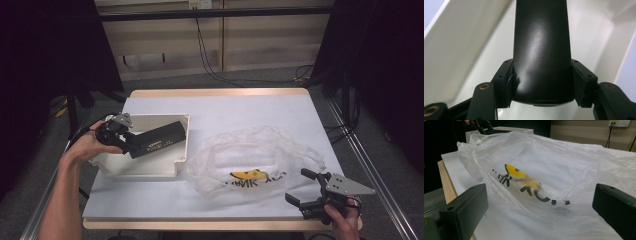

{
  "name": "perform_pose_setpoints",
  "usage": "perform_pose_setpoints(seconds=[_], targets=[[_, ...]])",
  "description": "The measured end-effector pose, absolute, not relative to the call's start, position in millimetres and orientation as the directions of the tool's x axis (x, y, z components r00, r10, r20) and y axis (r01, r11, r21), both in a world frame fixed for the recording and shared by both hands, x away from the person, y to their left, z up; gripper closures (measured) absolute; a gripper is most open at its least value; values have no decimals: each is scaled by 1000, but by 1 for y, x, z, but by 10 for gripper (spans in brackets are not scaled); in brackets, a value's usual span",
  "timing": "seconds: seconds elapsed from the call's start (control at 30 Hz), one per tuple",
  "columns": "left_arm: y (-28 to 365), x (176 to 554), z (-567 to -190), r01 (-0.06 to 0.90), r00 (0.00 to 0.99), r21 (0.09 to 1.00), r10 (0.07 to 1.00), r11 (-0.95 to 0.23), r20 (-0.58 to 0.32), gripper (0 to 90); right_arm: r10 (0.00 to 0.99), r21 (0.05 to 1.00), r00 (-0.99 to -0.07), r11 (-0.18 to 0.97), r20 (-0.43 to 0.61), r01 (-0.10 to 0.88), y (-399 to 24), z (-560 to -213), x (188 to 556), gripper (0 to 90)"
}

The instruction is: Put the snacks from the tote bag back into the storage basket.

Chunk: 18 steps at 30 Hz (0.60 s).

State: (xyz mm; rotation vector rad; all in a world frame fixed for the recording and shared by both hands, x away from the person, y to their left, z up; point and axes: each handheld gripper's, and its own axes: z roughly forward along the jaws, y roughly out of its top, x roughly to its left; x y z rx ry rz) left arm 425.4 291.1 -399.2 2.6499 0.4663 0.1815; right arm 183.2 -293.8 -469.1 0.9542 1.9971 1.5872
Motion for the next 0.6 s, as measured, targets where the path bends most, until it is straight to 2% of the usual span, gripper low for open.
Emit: perform_pose_setpoints(seconds=[0.27, 0.6], targets=[[289, 431, -413, 296, 940, 425, 339, -855, 27, 433, 726, 959, -682, 122, 90, 256, -294, -469, 183, 0], [281, 443, -419, 291, 949, 349, 314, -891, 11, 431, 726, 958, -681, 123, 91, 260, -293, -469, 183, 0]])
